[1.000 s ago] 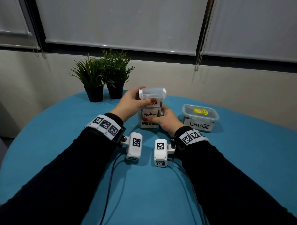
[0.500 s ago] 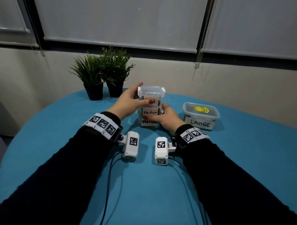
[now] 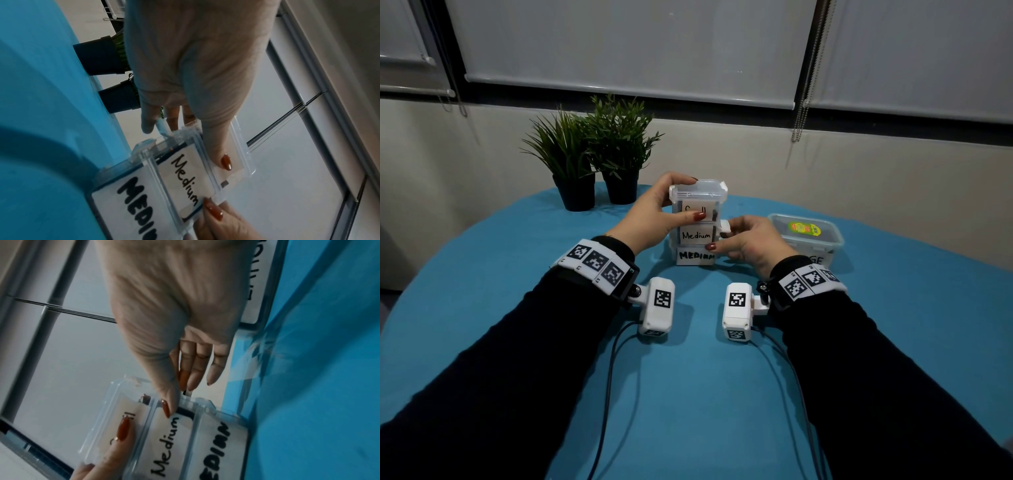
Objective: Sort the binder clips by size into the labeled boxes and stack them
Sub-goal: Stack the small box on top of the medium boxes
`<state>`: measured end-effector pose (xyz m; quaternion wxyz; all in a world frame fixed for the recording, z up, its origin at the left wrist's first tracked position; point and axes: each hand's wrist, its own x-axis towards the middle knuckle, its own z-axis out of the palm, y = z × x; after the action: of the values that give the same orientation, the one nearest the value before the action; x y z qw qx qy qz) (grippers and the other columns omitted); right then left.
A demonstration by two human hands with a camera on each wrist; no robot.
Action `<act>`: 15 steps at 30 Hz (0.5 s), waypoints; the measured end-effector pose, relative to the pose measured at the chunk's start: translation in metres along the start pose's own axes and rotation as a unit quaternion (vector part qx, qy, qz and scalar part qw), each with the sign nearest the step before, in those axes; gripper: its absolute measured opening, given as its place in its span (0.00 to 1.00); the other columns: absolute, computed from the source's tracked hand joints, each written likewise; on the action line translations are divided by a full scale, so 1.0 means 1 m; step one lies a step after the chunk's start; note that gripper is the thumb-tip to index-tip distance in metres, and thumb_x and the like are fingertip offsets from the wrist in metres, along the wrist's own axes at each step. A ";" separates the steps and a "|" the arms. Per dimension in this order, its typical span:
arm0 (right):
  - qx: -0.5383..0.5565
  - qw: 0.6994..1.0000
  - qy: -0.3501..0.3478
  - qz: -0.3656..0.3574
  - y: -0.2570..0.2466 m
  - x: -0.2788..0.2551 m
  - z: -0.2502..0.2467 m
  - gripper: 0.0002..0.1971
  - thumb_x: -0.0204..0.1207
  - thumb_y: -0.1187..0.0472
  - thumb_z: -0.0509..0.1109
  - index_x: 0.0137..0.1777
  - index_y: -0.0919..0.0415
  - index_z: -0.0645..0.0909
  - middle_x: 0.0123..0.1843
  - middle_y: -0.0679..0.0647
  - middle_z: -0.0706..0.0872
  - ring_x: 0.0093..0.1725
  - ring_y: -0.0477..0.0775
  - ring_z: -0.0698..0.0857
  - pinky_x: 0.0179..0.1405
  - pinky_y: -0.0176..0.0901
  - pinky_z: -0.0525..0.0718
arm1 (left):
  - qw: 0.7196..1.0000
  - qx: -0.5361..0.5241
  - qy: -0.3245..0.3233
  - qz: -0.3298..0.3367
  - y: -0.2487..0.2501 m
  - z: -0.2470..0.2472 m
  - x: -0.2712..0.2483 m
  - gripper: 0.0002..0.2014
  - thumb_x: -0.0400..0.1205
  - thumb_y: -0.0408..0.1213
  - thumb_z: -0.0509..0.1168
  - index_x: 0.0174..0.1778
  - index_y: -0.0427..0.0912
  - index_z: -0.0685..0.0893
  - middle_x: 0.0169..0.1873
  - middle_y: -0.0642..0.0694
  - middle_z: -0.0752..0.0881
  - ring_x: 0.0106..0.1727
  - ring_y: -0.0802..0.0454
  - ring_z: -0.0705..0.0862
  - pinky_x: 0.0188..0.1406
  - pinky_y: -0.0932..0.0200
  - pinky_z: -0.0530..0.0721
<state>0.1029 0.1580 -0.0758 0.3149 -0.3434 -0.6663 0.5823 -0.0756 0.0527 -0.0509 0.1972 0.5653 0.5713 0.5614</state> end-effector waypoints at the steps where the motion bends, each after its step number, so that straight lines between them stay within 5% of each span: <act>1: 0.013 1.000 0.008 -0.004 -0.001 0.000 0.000 0.23 0.58 0.75 0.86 0.50 0.60 0.82 0.46 0.54 0.88 0.48 0.57 0.88 0.55 0.56 0.88 | 1.000 -0.007 -0.002 -0.002 0.001 0.000 0.000 0.25 0.76 0.33 0.79 0.67 0.48 0.80 0.59 0.45 0.86 0.61 0.52 0.87 0.57 0.51 0.90; 7: 0.019 0.997 0.051 -0.062 -0.003 -0.004 -0.001 0.23 0.60 0.74 0.86 0.57 0.67 0.86 0.55 0.60 0.92 0.52 0.58 0.92 0.48 0.47 0.91 | 1.000 -0.023 -0.005 -0.017 0.002 0.002 0.000 0.25 0.77 0.30 0.77 0.68 0.48 0.79 0.62 0.43 0.85 0.57 0.49 0.88 0.51 0.54 0.91; 12: 0.054 0.992 0.076 -0.085 -0.006 -0.002 0.005 0.25 0.58 0.77 0.85 0.58 0.68 0.89 0.53 0.59 0.93 0.56 0.57 0.92 0.59 0.53 0.91 | 0.999 -0.028 -0.008 -0.022 0.002 0.002 0.000 0.25 0.78 0.31 0.77 0.68 0.48 0.79 0.62 0.42 0.85 0.59 0.47 0.88 0.52 0.53 0.92; 15: 0.064 0.991 0.087 -0.084 -0.005 -0.001 0.007 0.28 0.57 0.75 0.87 0.60 0.65 0.90 0.59 0.57 0.92 0.63 0.51 0.88 0.62 0.47 0.89 | 0.999 -0.033 -0.007 -0.022 0.004 0.002 -0.001 0.25 0.78 0.31 0.77 0.69 0.47 0.79 0.63 0.43 0.84 0.59 0.47 0.88 0.53 0.52 0.92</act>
<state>0.0978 0.1528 -0.0715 0.4406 -0.3151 -0.6240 0.5632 -0.0717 0.0518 -0.0488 0.2319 0.5498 0.5632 0.5716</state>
